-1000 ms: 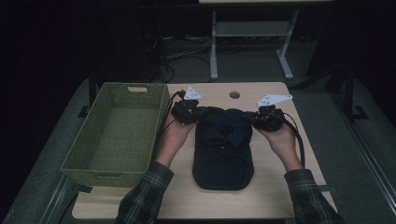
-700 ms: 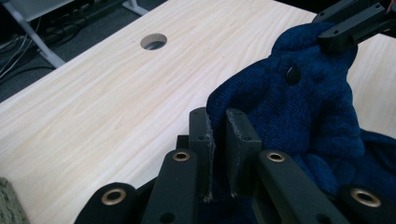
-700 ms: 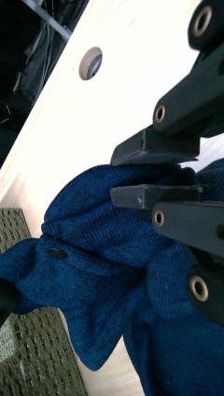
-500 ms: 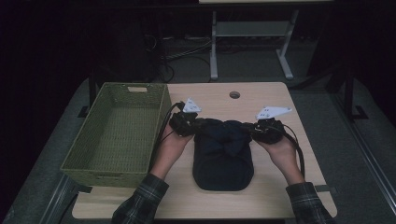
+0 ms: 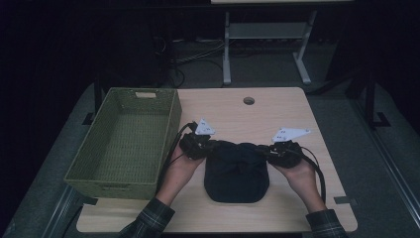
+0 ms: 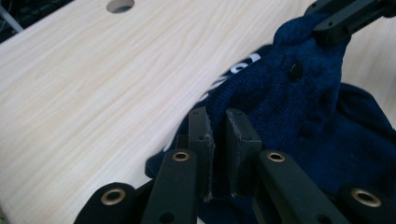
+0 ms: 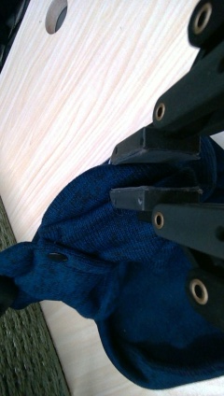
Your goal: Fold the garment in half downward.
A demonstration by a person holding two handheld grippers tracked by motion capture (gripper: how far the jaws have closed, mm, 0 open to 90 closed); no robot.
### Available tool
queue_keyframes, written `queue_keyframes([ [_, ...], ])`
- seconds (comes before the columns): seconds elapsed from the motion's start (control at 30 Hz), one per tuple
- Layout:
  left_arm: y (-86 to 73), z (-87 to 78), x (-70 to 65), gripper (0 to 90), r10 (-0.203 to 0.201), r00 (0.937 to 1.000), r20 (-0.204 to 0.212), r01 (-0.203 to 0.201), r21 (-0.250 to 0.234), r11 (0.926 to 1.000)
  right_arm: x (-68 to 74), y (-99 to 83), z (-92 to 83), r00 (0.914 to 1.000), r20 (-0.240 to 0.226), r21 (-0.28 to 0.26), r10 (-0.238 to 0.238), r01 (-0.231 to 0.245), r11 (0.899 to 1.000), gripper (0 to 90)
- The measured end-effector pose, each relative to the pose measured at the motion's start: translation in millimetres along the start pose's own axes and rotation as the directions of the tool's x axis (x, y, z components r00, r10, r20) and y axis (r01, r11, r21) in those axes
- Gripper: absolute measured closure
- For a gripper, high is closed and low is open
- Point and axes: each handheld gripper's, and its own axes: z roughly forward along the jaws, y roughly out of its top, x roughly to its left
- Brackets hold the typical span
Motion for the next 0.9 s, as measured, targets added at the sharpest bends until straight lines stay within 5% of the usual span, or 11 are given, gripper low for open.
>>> queue_keyframes([
  [0.37, -19.4, -3.3, -13.2, 80.3, -0.012, 0.9983, 0.056, 0.010, 0.034, 0.9994, 14.9, -19.3, -1.4, 0.9985, -0.054, 0.020, 0.008, -0.007, 1.000, 73.3],
  [0.9, -51.5, -19.8, -32.8, 68.9, -0.079, 0.9820, 0.172, 0.074, 0.033, 0.9967, 36.8, -40.9, -13.3, 0.9920, -0.126, 0.039, 0.007, -0.002, 0.999, 64.7],
])
